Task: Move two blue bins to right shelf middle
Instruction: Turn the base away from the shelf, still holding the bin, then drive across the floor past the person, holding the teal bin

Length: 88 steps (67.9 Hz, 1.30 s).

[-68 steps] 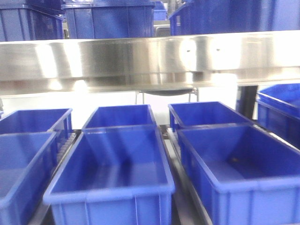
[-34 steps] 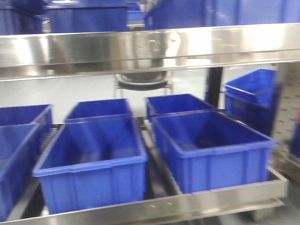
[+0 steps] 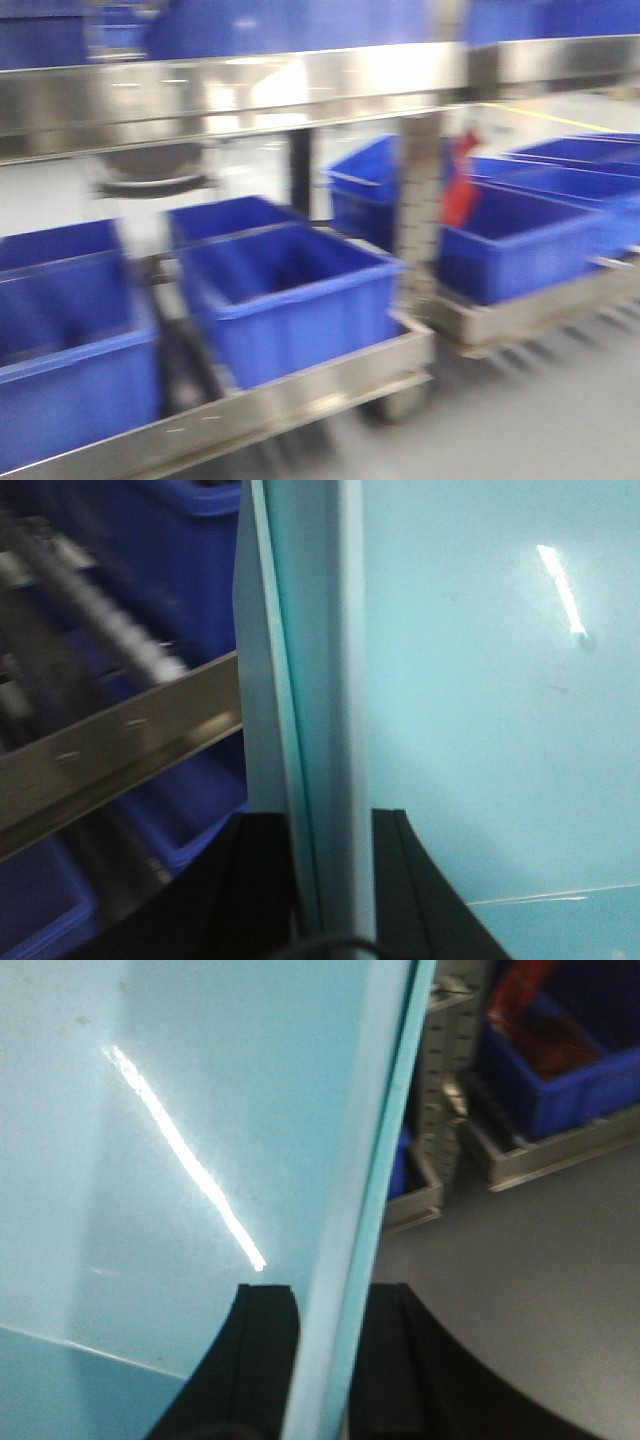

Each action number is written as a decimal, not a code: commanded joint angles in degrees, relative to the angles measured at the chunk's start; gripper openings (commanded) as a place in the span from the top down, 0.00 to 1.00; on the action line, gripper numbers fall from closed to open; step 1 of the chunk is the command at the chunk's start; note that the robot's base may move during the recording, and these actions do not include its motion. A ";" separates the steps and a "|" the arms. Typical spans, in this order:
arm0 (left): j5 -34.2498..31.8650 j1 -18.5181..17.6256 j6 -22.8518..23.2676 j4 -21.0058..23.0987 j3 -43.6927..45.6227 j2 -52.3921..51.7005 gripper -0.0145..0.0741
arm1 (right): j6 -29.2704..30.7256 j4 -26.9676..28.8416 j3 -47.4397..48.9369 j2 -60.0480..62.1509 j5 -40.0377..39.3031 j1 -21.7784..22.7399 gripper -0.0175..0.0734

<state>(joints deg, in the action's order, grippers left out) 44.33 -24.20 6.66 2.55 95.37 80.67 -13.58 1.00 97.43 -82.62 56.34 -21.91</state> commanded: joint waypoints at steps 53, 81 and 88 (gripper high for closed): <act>-6.43 -0.18 -0.71 0.78 1.39 -1.44 0.96 | 0.90 -1.00 0.88 1.08 -3.21 0.19 0.98; -6.43 -0.18 -0.71 0.78 1.39 -1.44 0.96 | 0.90 -1.00 0.88 1.08 -3.21 0.19 0.98; -6.43 -0.18 -0.71 0.78 1.39 -1.44 0.96 | 0.90 -1.00 0.88 1.08 -3.21 0.19 0.98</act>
<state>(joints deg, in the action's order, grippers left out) 44.23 -24.20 6.66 2.56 95.37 80.67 -13.58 1.00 97.43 -82.62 56.34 -21.91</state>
